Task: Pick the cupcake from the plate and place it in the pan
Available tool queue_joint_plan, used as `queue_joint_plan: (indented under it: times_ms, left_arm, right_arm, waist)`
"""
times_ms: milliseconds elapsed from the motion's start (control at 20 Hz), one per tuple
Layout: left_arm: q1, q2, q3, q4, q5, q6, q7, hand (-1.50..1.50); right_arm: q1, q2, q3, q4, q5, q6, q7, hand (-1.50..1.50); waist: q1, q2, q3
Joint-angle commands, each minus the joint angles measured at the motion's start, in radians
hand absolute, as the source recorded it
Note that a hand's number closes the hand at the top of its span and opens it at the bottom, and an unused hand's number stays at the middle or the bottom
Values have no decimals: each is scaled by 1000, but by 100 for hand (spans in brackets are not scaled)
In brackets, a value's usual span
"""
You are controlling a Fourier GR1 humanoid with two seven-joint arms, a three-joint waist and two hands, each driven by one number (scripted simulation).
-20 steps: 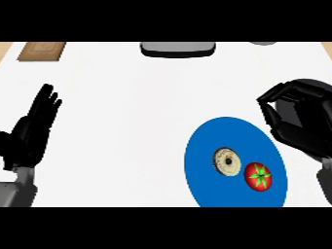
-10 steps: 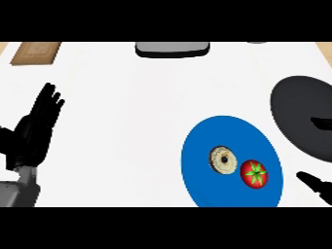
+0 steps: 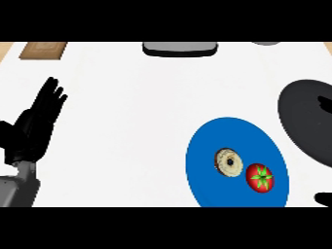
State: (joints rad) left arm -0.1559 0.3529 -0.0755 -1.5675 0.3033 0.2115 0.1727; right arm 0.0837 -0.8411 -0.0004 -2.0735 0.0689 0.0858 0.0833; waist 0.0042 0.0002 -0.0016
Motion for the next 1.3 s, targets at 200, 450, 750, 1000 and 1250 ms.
queue_joint_plan:
  times_ms: [200,450,750,1000,1250]
  left_arm:
    - [-92,-11,12,52,-16,-6,25,0]
    - [-40,-47,-40,23,-47,2,9,0]
    - [0,-35,21,23,-36,-19,-12,0]
    - [14,-17,48,3,-23,-61,0,0]
    - [27,-50,41,10,-64,-37,-15,0]
  right_arm:
    - [-291,-62,203,40,127,170,292,-150]
    - [-345,-62,370,53,110,354,453,-150]
    - [-473,37,421,54,37,536,638,-150]
    - [-455,97,524,-26,189,576,726,-150]
    - [-486,154,541,-69,245,642,853,-150]
  waist:
    - [22,7,0]
    - [35,7,-2]
    - [8,0,0]
    - [0,-1,0]
    - [0,-2,1]
